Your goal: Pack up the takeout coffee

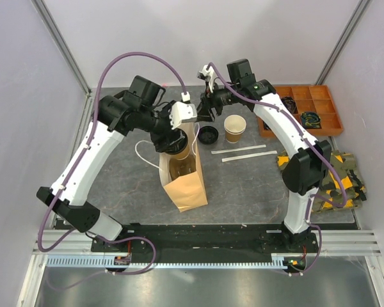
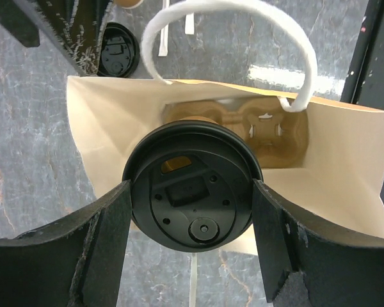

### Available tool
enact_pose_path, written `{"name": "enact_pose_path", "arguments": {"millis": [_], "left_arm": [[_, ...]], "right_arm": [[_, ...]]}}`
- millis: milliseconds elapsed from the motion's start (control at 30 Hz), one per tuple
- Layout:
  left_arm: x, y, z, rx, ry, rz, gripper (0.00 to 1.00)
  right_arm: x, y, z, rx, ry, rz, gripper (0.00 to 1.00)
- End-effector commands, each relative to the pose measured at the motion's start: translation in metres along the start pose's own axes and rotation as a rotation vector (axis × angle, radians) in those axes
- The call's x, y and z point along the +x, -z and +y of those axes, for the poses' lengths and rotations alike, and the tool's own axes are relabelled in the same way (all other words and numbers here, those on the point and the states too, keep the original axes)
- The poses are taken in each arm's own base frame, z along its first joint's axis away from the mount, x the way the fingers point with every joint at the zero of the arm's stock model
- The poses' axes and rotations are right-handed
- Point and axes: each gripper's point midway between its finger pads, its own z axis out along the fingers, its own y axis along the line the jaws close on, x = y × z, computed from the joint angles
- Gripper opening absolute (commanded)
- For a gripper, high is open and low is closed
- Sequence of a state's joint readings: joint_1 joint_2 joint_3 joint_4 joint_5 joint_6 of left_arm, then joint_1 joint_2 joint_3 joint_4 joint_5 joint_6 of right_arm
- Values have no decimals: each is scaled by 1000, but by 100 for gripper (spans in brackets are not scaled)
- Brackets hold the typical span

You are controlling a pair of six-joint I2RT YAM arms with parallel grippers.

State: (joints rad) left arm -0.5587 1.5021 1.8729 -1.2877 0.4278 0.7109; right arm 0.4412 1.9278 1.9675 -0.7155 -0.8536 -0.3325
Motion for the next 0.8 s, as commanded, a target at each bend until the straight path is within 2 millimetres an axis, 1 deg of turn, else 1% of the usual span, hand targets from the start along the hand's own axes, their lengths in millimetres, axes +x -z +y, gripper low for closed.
{"name": "enact_pose_path", "arguments": {"millis": [0, 100, 167, 200, 233, 267, 300, 333, 367, 400, 433, 467, 500, 533, 567, 600, 633, 700, 767], "left_arm": [[-9, -2, 2, -5, -94, 12, 42], [-11, -12, -2, 21, -113, 22, 42], [-17, -13, -5, 36, -126, 6, 42], [-18, -16, -5, 46, -126, 4, 42], [-20, -17, -6, 56, -130, 1, 42], [-25, -14, -8, 64, -138, -18, 41], [-26, -15, -9, 70, -143, -20, 41], [-27, -14, -10, 76, -148, -25, 41], [-27, -14, -11, 84, -158, -28, 41], [-26, -15, -11, 91, -161, -25, 41], [-27, -16, -12, 92, -165, -27, 41], [-27, -16, -12, 91, -165, -22, 41], [-27, -16, -12, 94, -163, -18, 41], [-27, -17, -13, 97, -157, -14, 41], [-27, -17, -13, 96, -153, -13, 41], [-27, -17, -14, 97, -146, -13, 41], [-26, -16, -16, 97, -136, -10, 41], [-26, -16, -18, 96, -135, -6, 41], [-25, -16, -20, 91, -125, 7, 40]], "right_arm": [[-1, 7, 4, -83, 56, -38, 66], [5, 15, 7, -123, 93, -44, 63], [8, 19, -2, -102, 113, -47, 64], [6, 20, -9, -75, 102, -52, 67], [-7, 22, -26, -10, 46, -94, 67], [-11, 22, -40, 29, 6, -119, 67], [-18, 24, -50, 53, -30, -155, 65], [-35, 27, -65, 90, -43, -225, 63], [-32, 19, -73, 86, -164, -238, 62], [-32, 15, -74, 66, -193, -248, 59], [-37, 7, -73, 50, -188, -267, 58], [-31, -2, -74, 36, -240, -265, 56], [-31, -9, -69, 2, -240, -271, 54], [-28, -19, -64, -28, -223, -275, 53], [-26, -24, -61, -49, -209, -275, 53], [-24, -31, -50, -96, -194, -270, 53], [-19, -37, -47, -113, -185, -263, 52], [-15, -44, -38, -150, -155, -252, 51], [-7, -45, -26, -203, -151, -236, 49]]}}
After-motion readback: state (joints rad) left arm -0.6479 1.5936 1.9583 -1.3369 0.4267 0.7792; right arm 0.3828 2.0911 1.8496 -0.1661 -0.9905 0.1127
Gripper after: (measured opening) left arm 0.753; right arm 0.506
